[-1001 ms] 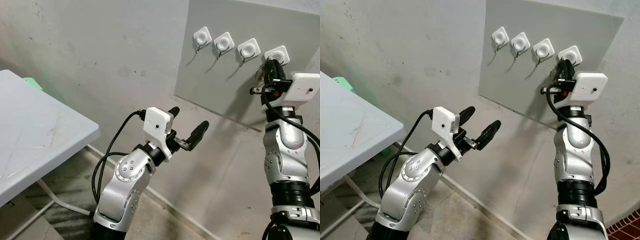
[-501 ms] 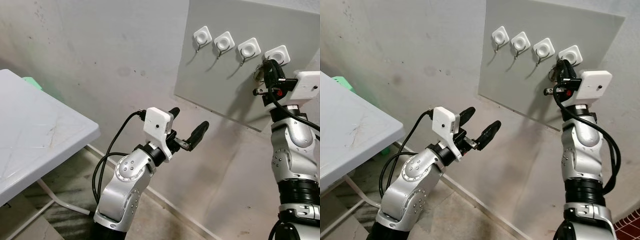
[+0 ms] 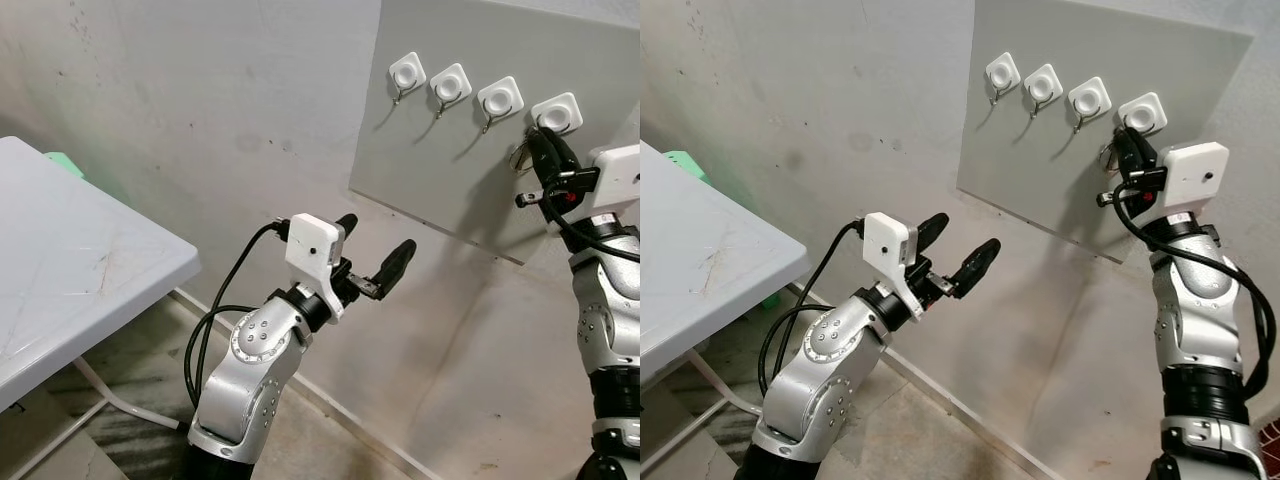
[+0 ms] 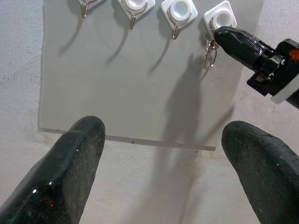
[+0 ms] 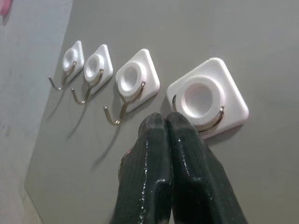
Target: Hang keys on a hook
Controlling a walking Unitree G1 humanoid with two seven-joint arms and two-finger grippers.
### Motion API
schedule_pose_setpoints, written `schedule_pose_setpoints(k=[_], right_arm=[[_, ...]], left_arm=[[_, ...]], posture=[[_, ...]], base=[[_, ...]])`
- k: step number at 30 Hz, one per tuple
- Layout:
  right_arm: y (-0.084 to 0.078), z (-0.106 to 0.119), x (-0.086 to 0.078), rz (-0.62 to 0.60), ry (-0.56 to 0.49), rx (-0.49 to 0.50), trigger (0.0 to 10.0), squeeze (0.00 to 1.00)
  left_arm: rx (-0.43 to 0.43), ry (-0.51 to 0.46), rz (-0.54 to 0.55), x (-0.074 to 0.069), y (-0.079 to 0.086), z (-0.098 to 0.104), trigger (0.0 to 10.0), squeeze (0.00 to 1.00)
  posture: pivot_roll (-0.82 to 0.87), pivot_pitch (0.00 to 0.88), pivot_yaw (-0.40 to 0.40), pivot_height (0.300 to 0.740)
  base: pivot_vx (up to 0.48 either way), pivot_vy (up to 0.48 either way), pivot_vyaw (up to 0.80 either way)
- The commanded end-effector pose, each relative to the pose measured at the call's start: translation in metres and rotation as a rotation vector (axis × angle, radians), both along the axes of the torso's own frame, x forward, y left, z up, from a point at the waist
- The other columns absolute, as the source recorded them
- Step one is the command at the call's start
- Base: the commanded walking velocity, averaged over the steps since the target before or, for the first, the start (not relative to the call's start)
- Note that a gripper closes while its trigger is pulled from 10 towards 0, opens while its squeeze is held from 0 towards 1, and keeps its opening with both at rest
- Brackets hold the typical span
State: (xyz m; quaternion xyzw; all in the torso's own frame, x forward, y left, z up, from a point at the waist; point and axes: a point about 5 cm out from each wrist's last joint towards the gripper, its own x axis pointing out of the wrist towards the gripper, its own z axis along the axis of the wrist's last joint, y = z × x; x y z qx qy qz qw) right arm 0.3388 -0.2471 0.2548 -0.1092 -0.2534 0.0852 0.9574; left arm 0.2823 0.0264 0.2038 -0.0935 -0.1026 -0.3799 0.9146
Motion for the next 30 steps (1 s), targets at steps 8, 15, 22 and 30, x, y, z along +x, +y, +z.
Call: schedule_pose_setpoints(k=[8, 15, 22, 30], right_arm=[[0.007, -0.029, 0.001, 0.033, 0.127, 0.013, 10.0, 0.0], [0.007, -0.025, 0.005, 0.035, 0.123, 0.158, 10.0, 0.0], [0.004, -0.021, 0.008, 0.02, 0.11, 0.266, 10.0, 0.0], [0.0, -0.009, 0.01, 0.019, 0.063, 0.599, 10.0, 0.0]], left_arm=[[-0.021, -0.014, -0.01, -0.004, -0.002, 0.005, 10.0, 0.0], [-0.029, -0.008, -0.007, -0.004, -0.002, 0.005, 10.0, 0.0], [-0.032, -0.005, -0.01, -0.005, -0.003, 0.006, 10.0, 0.0], [-0.044, 0.006, -0.018, -0.008, -0.006, 0.005, 10.0, 0.0]], posture=[[0.02, 0.043, -0.06, 0.74], [0.02, 0.043, -0.061, 0.74], [0.02, 0.047, -0.063, 0.74], [0.02, 0.052, -0.066, 0.74]], base=[[0.0, 0.0, 0.0], [0.0, 0.0, 0.0], [0.0, 0.0, 0.0], [0.0, 0.0, 0.0]])
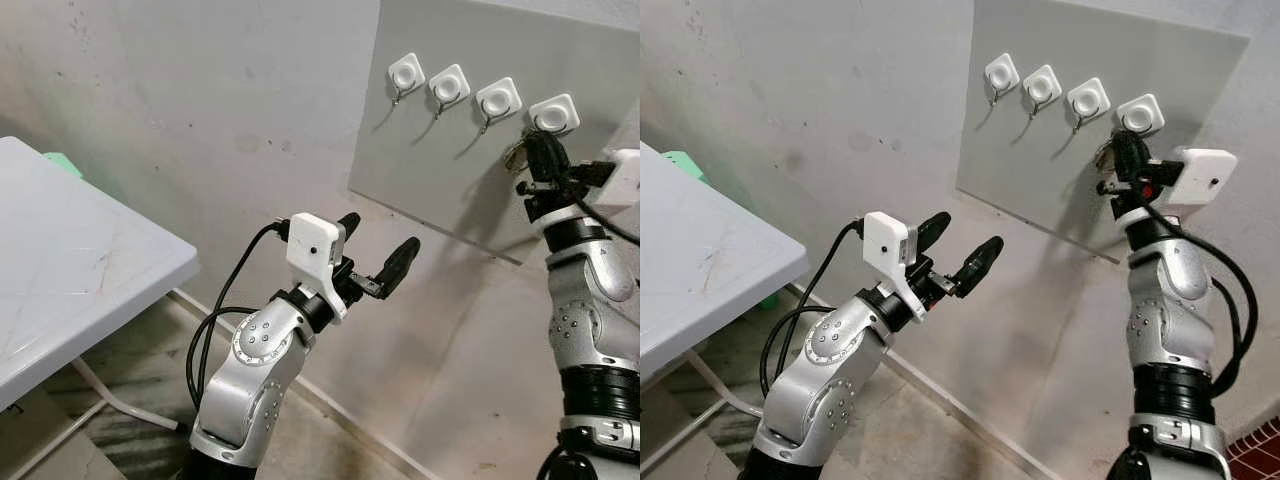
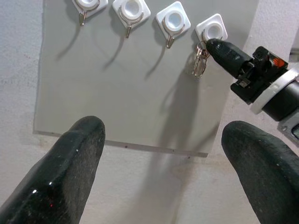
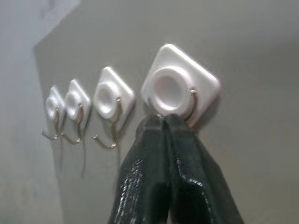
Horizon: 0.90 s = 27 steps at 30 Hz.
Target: Hang keys on a hook
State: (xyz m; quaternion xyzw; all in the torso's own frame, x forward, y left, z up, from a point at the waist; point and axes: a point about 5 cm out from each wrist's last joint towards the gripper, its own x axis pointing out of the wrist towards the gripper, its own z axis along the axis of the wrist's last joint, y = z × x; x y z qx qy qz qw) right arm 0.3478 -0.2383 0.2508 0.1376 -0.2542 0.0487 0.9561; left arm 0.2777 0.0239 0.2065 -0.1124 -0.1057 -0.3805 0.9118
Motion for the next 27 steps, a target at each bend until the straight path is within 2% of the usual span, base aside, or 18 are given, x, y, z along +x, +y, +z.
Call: schedule_pose_setpoints(k=[1, 3, 11, 12, 13, 24, 25, 27], right_arm=[[-0.009, -0.005, 0.001, -0.029, 0.041, 0.101, 10.0, 0.0], [-0.009, -0.001, -0.001, -0.016, 0.003, 0.167, 10.0, 0.0], [-0.008, 0.003, -0.001, 0.024, -0.014, 0.293, 10.0, 0.0], [-0.01, 0.007, -0.002, 0.027, -0.033, 0.347, 10.0, 0.0], [-0.01, 0.008, -0.002, 0.028, -0.039, 0.361, 10.0, 0.0], [-0.003, 0.009, -0.006, 0.059, -0.053, 0.382, 10.0, 0.0], [-0.002, 0.01, -0.007, 0.085, -0.059, 0.391, 10.0, 1.0], [-0.003, 0.01, -0.008, 0.075, -0.06, 0.386, 10.0, 1.0]], left_arm=[[-0.007, -0.003, -0.011, -0.003, -0.003, 0.003, 10.0, 0.0], [-0.014, 0.002, -0.014, -0.004, -0.005, 0.003, 10.0, 0.0], [-0.023, 0.011, -0.011, -0.006, -0.005, 0.003, 10.0, 0.0], [-0.024, 0.013, -0.011, -0.006, -0.005, 0.003, 10.0, 0.0], [-0.024, 0.014, -0.011, -0.006, -0.005, 0.003, 10.0, 0.0], [-0.03, 0.018, -0.018, -0.006, -0.007, 0.005, 10.0, 0.0], [-0.032, 0.018, -0.019, -0.007, -0.007, 0.005, 10.0, 0.0], [-0.032, 0.018, -0.019, -0.006, -0.007, 0.005, 10.0, 0.0]], posture=[[0.02, 0.052, -0.066, 0.74], [0.02, 0.054, -0.067, 0.74], [0.02, 0.062, -0.067, 0.74], [0.02, 0.065, -0.067, 0.74], [0.02, 0.065, -0.067, 0.74], [0.02, 0.068, -0.066, 0.74], [0.02, 0.068, -0.066, 0.74], [0.02, 0.068, -0.066, 0.74]], base=[[0.0, 0.0, 0.0], [0.0, 0.0, 0.0], [0.0, 0.0, 0.0], [0.0, 0.0, 0.0], [0.0, 0.0, 0.0], [0.0, 0.0, 0.0], [0.0, 0.0, 0.0], [0.0, 0.0, 0.0]])
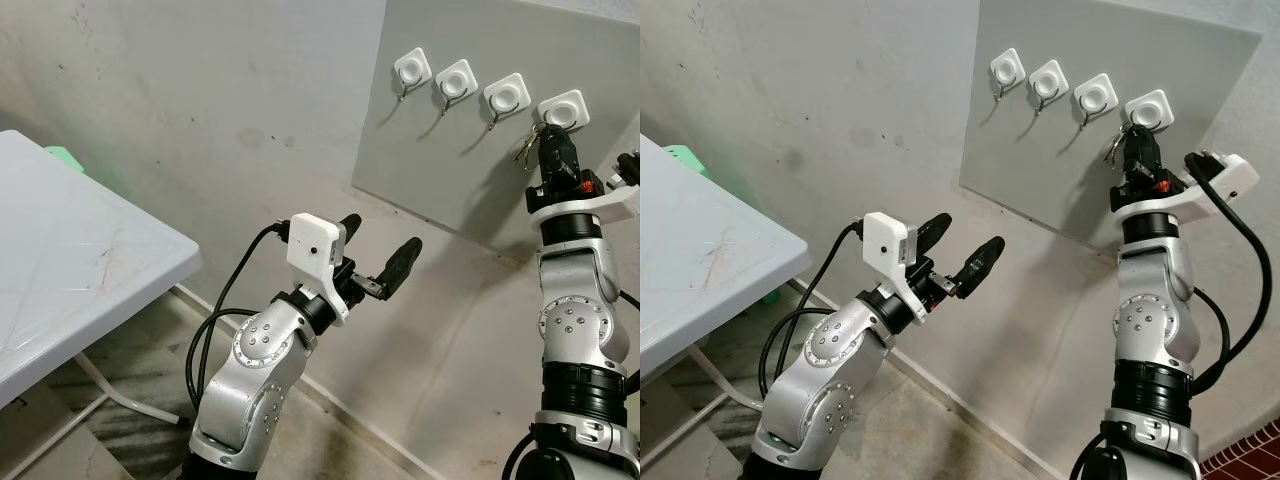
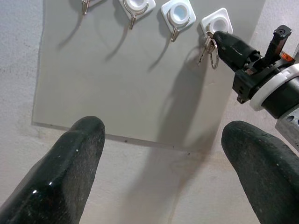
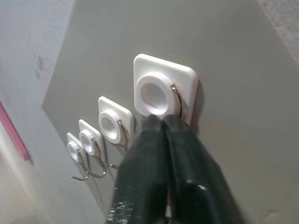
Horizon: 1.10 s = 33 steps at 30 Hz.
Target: Hang keys on a hook
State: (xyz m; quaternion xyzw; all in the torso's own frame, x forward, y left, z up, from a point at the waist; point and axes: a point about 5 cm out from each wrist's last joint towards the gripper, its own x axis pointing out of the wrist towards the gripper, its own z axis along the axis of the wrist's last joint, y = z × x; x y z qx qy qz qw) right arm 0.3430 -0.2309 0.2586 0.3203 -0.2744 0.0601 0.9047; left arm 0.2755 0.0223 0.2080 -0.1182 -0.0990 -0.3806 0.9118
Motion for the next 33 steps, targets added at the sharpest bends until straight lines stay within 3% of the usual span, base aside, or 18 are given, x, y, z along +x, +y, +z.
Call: schedule_pose_setpoints(k=[1, 9, 10, 17, 18, 19, 23, 24, 25, 27, 33], right_arm=[[-0.011, 0.002, -0.003, -0.044, 0.0, 0.025, 10.0, 1.0], [-0.014, 0.003, -0.004, -0.063, 0.006, 0.009, 10.0, 1.0], [-0.015, 0.003, -0.004, -0.067, 0.009, 0.011, 10.0, 0.04], [-0.014, 0.004, -0.007, -0.056, -0.012, -0.012, 10.0, 0.0], [-0.006, 0.0, -0.01, -0.052, -0.017, -0.133, 10.0, 0.0], [-0.003, -0.002, -0.011, -0.049, -0.02, -0.191, 10.0, 0.0], [0.009, -0.015, -0.017, -0.027, -0.019, -0.313, 10.0, 0.0], [0.018, -0.028, -0.022, 0.006, -0.008, -0.404, 10.0, 0.0], [0.018, -0.028, -0.022, 0.006, -0.008, -0.404, 10.0, 0.0], [0.027, -0.056, -0.033, 0.029, 0.025, -0.528, 10.0, 0.0], [0.028, -0.071, -0.037, 0.022, 0.065, -0.521, 10.0, 0.0]], left_arm=[[-0.026, 0.002, -0.016, -0.004, -0.005, 0.003, 10.0, 0.0], [-0.033, 0.004, -0.018, -0.004, -0.006, 0.004, 10.0, 0.0], [-0.035, 0.005, -0.018, -0.004, -0.006, 0.004, 10.0, 0.0], [-0.042, 0.01, -0.01, -0.003, -0.004, 0.004, 10.0, 0.0], [-0.042, 0.012, -0.001, -0.002, -0.002, 0.003, 10.0, 0.0], [-0.041, 0.012, 0.002, -0.002, -0.001, 0.003, 10.0, 0.0], [-0.033, 0.009, 0.024, 0.0, 0.002, 0.0, 10.0, 0.0], [-0.022, 0.007, 0.051, 0.002, 0.006, -0.004, 10.0, 0.0], [-0.022, 0.007, 0.051, 0.002, 0.006, -0.004, 10.0, 0.0], [0.004, 0.009, 0.122, 0.009, 0.019, -0.012, 10.0, 0.0], [0.01, 0.024, 0.149, 0.014, 0.027, -0.016, 10.0, 0.0]], posture=[[0.02, 0.068, -0.066, 0.74], [0.02, 0.067, -0.066, 0.74], [0.02, 0.068, -0.066, 0.74], [0.02, 0.066, -0.066, 0.74], [0.02, 0.064, -0.066, 0.74], [0.02, 0.064, -0.066, 0.74], [0.02, 0.06, -0.068, 0.74], [0.02, 0.059, -0.068, 0.74], [0.02, 0.059, -0.068, 0.74], [0.02, 0.053, -0.065, 0.74], [0.01, 0.048, -0.058, 0.74]], base=[[0.0, 0.0, 0.0], [0.0, 0.0, 0.0], [0.0, 0.0, 0.0], [0.0, 0.0, 0.0], [0.0, 0.0, 0.0], [0.0, 0.0, 0.0], [0.0, 0.0, 0.0], [0.0, 0.0, 0.0], [0.0, 0.0, 0.0], [0.0, 0.0, 0.0], [0.0, 0.0, 0.0]])
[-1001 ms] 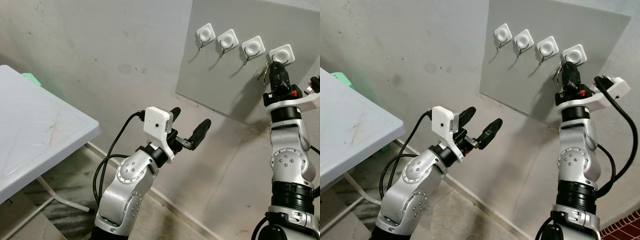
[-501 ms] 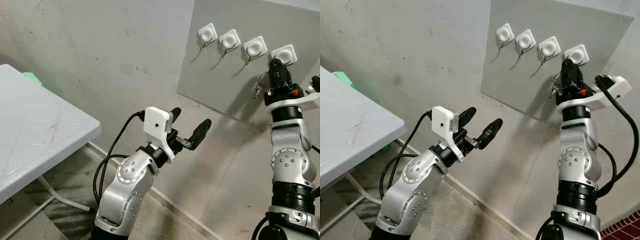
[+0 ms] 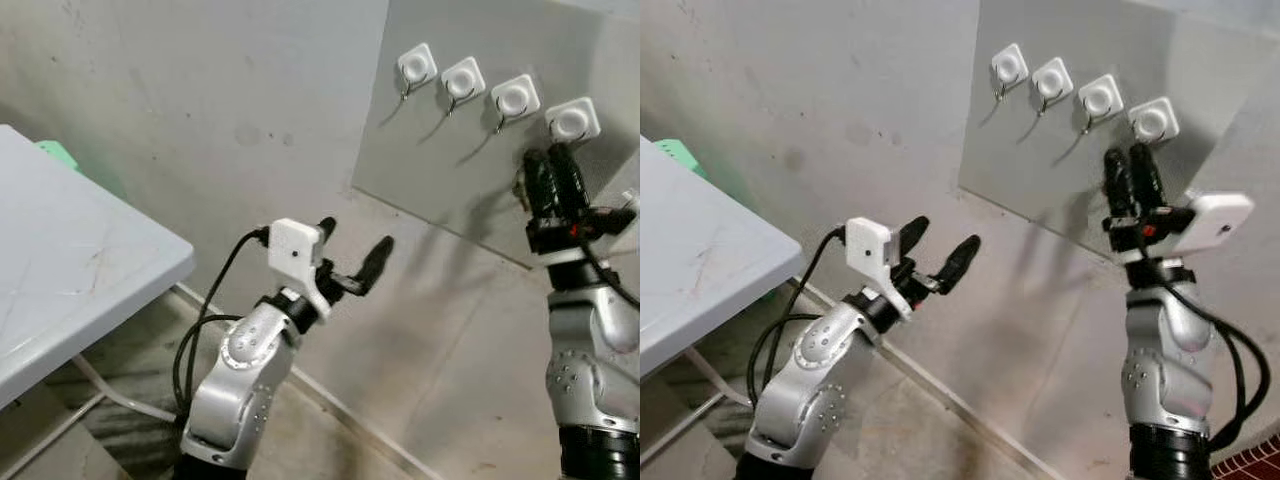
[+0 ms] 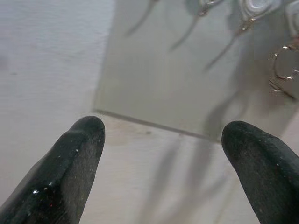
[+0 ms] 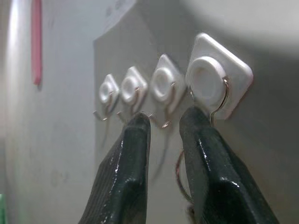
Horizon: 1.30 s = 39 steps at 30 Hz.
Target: Hang keys on a hook
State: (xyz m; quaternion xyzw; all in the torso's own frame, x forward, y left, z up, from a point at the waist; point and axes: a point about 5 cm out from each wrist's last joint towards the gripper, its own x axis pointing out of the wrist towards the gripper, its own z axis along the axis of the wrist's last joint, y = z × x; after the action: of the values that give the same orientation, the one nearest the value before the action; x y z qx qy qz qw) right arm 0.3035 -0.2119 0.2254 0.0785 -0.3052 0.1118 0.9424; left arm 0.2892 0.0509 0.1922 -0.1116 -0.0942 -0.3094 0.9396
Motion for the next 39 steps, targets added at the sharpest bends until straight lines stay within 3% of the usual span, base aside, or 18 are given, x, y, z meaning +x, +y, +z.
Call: schedule_pose_setpoints(k=[1, 11, 17, 24, 25, 27, 31, 39], right_arm=[[0.008, -0.038, 0.004, 0.034, 0.184, -0.02, 10.0, 0.0], [0.008, -0.025, 0.01, 0.013, 0.133, -0.004, 10.0, 0.0], [-0.015, -0.012, 0.016, -0.168, 0.086, 0.015, 10.0, 0.0], [-0.015, -0.012, 0.016, -0.168, 0.086, 0.015, 10.0, 0.0], [-0.019, -0.011, 0.017, -0.196, 0.084, 0.014, 10.0, 0.0], [-0.039, 0.001, 0.02, -0.389, 0.064, 0.055, 10.0, 0.0], [-0.052, 0.012, 0.022, -0.529, 0.034, 0.133, 10.0, 0.0], [-0.058, 0.023, 0.024, -0.602, -0.028, 0.141, 10.0, 0.0]], left_arm=[[0.001, -0.002, -0.002, 0.0, -0.002, 0.0, 10.0, 0.0], [-0.018, -0.013, -0.017, -0.002, -0.009, 0.001, 10.0, 0.0], [-0.024, -0.013, -0.009, -0.003, -0.008, 0.001, 10.0, 0.0], [-0.024, -0.013, -0.009, -0.003, -0.008, 0.001, 10.0, 0.0], [-0.024, -0.013, -0.008, -0.003, -0.008, 0.001, 10.0, 0.0], [-0.031, -0.009, -0.007, -0.005, -0.008, 0.001, 10.0, 0.0], [-0.033, -0.002, -0.01, -0.006, -0.009, 0.001, 10.0, 0.0], [-0.038, -0.002, -0.007, -0.007, -0.008, 0.001, 10.0, 0.0]], posture=[[0.01, 0.047, -0.058, 0.74], [0.02, 0.028, -0.063, 0.74], [0.03, 0.027, -0.067, 0.74], [0.03, 0.027, -0.067, 0.74], [0.03, 0.027, -0.067, 0.74], [0.03, 0.036, -0.068, 0.74], [0.03, 0.048, -0.067, 0.74], [0.03, 0.051, -0.066, 0.74]], base=[[0.0, 0.0, 0.0], [0.0, 0.0, 0.0], [0.0, 0.0, 0.0], [0.0, 0.0, 0.0], [0.0, 0.0, 0.0], [0.0, 0.0, 0.0], [0.0, 0.0, 0.0], [0.0, 0.0, 0.0]])
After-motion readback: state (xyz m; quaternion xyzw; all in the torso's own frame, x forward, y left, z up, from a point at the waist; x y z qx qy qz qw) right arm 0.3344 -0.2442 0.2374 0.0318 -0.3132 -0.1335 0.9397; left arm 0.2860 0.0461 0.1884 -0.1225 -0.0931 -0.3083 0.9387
